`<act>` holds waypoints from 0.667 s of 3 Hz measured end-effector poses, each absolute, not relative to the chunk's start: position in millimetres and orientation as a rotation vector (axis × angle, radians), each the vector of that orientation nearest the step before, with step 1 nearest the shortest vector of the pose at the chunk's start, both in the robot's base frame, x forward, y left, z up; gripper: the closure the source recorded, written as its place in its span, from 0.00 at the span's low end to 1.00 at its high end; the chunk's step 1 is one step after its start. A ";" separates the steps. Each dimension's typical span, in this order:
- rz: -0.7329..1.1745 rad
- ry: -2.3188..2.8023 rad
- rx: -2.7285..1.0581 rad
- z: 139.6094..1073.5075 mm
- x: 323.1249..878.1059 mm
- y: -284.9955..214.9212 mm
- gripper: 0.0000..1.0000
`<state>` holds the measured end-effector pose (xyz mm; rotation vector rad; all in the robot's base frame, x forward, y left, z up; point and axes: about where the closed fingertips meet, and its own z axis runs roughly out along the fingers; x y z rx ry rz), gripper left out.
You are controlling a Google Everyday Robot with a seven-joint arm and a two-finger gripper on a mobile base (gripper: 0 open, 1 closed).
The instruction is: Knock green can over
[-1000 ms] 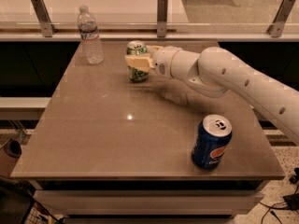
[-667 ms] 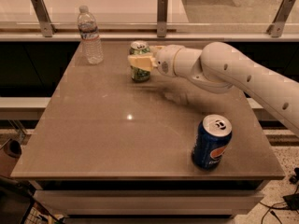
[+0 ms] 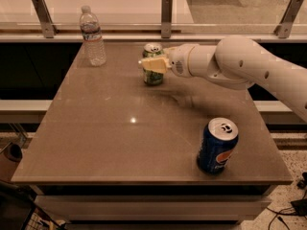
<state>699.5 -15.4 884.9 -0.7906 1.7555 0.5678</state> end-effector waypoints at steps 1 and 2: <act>0.519 1.781 -0.783 890.1 696.0 -28.5 1.00; 0.477 1.795 -0.787 897.9 696.7 -36.8 1.00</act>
Offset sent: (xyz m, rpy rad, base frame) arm -0.0008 -0.0380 0.0226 -0.1042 -0.0076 -0.0858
